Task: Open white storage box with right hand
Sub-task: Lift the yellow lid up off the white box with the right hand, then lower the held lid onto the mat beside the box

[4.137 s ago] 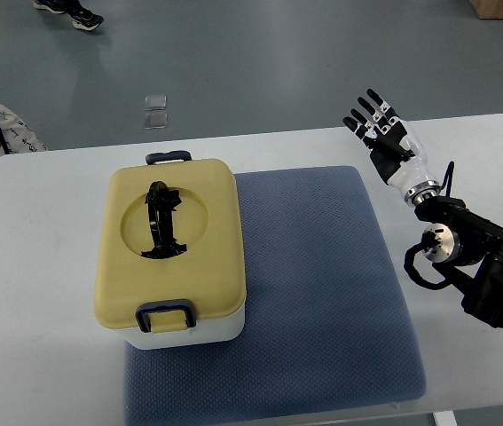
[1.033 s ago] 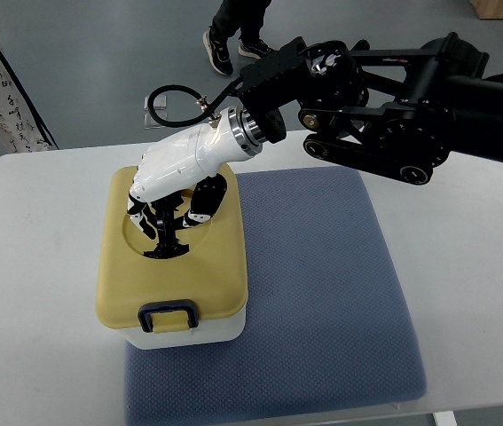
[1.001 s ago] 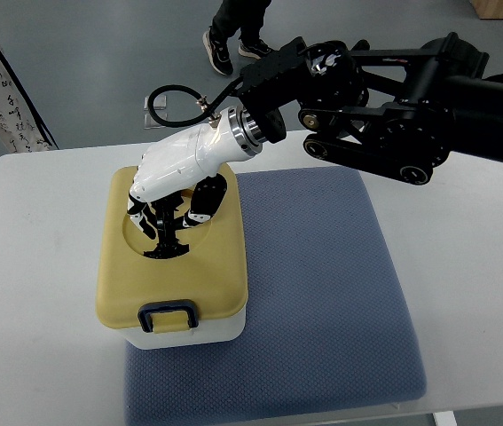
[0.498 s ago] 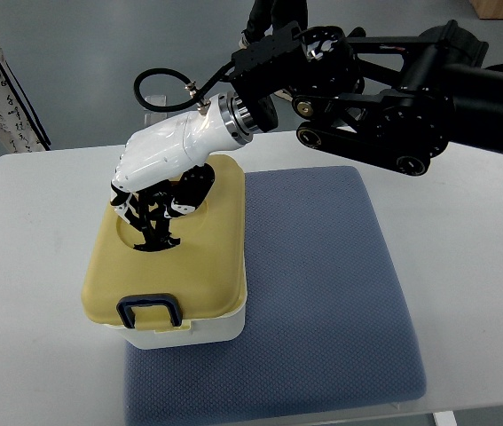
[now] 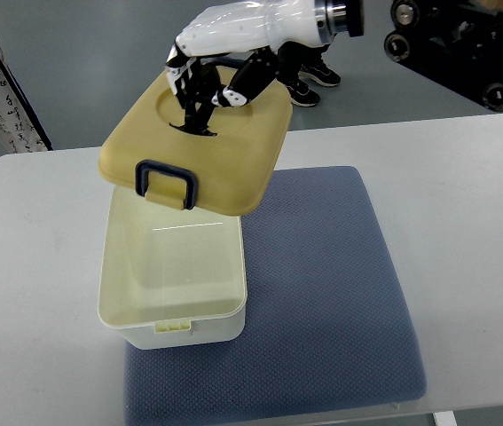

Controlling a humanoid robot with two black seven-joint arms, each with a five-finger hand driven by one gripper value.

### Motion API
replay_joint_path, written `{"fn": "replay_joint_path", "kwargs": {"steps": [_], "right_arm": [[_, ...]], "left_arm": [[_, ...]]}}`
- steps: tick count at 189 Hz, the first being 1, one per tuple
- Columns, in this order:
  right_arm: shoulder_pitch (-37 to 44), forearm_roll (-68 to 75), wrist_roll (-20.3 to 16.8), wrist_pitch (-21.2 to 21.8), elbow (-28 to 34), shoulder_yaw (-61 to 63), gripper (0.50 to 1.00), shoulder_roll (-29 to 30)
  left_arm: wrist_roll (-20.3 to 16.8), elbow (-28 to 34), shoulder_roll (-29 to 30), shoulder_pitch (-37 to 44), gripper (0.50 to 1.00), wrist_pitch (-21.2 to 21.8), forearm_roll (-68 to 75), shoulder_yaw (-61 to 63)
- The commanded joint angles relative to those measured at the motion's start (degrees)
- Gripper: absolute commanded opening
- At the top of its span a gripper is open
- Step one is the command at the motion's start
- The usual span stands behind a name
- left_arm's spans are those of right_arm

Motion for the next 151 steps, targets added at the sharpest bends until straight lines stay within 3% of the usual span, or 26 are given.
{"fn": "replay_joint_path", "kwargs": {"steps": [1,57,93,151], "right_arm": [[-1.82,0.92,0.01,-1.21,-2.01,0.26,0.5,-4.58],[-9.38,1.8,0.19,-5.69,-7.02,0.26,0.5,-11.7],[-14.74,1.89,0.27,-8.77,-10.27,0.26,0.5,-11.43],[-21.25,1.71,0.36,-11.58,-10.27,-0.17,0.5,-8.45]], "left_arm": [[0.0,0.0,0.0,0.01,1.0,0.01,0.03,0.0],[0.0,0.0,0.0,0.01,1.0,0.01,0.03,0.0],[0.0,0.0,0.0,0.0,1.0,0.01,-0.06,0.0],[0.0,0.0,0.0,-0.08,1.0,0.01,0.03,0.0]]}}
